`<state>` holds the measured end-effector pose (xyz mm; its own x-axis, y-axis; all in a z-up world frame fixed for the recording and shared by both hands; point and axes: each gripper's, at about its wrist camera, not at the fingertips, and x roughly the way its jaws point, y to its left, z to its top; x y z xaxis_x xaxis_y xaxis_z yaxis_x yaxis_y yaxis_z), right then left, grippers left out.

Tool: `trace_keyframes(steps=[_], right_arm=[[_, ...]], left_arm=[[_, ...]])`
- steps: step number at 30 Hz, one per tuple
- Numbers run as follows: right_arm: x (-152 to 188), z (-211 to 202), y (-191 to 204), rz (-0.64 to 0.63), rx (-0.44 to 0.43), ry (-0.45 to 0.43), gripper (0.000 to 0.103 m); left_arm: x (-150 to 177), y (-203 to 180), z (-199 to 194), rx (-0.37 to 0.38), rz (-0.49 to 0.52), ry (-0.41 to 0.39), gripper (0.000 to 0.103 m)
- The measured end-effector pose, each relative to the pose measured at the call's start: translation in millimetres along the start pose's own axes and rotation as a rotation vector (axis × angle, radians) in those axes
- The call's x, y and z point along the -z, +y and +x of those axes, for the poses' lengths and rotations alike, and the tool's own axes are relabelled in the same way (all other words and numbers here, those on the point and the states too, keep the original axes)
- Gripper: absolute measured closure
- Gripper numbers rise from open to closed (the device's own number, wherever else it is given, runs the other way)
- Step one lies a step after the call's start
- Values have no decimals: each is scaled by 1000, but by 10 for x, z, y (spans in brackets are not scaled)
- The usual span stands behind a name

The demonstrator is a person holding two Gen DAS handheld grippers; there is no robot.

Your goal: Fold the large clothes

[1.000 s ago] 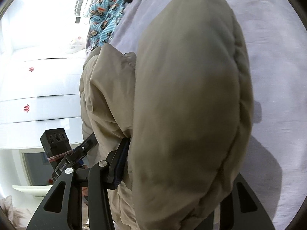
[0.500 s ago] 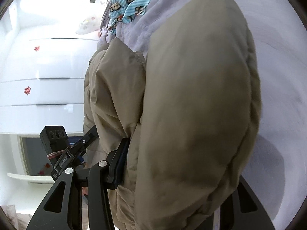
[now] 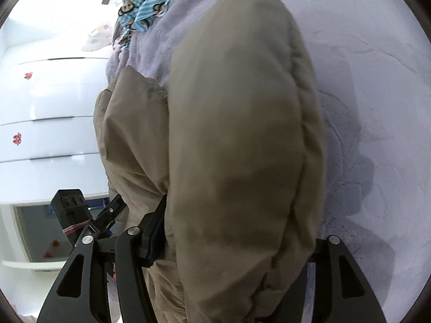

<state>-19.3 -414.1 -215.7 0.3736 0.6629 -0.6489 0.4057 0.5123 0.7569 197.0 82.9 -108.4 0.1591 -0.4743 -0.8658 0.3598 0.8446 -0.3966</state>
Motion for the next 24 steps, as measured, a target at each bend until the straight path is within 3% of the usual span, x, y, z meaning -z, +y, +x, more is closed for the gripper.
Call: trace_keyframes(steps=[8, 10, 14, 16, 24], right_arm=[[244, -305, -34, -2, 71, -19, 41], [365, -261, 178, 2, 77, -29, 41], [485, -441, 227, -14, 104, -47, 41], [623, -282, 469, -20, 122, -55, 41], [1009, -599, 801, -111, 311, -128, 41]], left_arm=[[4, -82, -51, -35, 2, 14, 16], [0, -100, -87, -52, 1, 16, 16], [13, -103, -191, -74, -5, 9, 16], [37, -101, -259, -94, -3, 3, 16], [303, -9, -724, -176, -7, -41, 16]])
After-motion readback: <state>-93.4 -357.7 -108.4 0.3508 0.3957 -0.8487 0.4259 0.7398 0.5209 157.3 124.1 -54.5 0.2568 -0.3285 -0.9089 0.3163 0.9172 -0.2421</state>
